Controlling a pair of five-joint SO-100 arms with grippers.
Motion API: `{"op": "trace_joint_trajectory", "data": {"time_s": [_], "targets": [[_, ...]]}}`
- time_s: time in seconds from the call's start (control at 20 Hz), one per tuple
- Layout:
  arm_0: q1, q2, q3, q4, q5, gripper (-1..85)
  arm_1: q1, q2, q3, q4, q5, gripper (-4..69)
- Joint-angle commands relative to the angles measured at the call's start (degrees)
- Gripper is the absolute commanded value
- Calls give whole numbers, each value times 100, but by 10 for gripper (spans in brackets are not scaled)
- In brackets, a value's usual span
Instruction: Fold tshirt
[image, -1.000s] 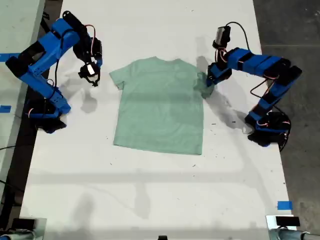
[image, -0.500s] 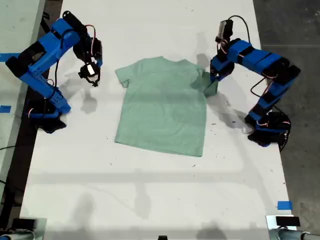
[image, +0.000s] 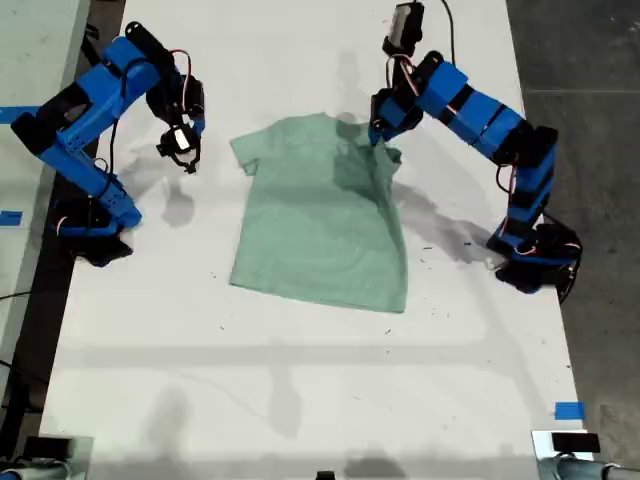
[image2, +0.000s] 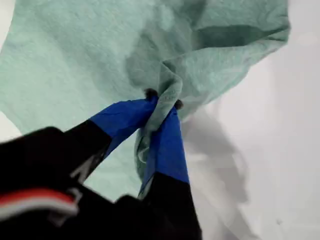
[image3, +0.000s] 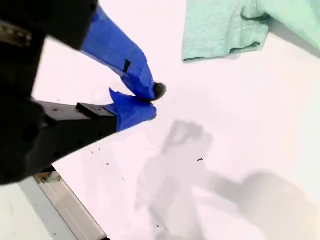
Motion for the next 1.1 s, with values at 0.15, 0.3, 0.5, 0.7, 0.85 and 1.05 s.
{"op": "trace_joint_trajectory", "data": {"time_s": [0.15, 0.3, 0.5, 0.7, 0.85, 1.05], "targets": [[114, 35, -185, -62, -18, 0, -633, -650, -457, -1556, 545, -10], [167, -9, -193, -105, -70, 0, -686, -1292, -510, -2391, 800, -10], [246, -70, -193, -114, -114, 0, -659, -2004, -580, -2856, 896, 349], [264, -70, -246, -97, -149, 0, -659, -1529, -580, -2101, 826, 260], [246, -70, -299, -79, -167, 0, -650, -554, -290, -1354, 782, 240], [220, -343, -633, -70, -132, 5, -703, 668, 334, -527, 756, 229]]}}
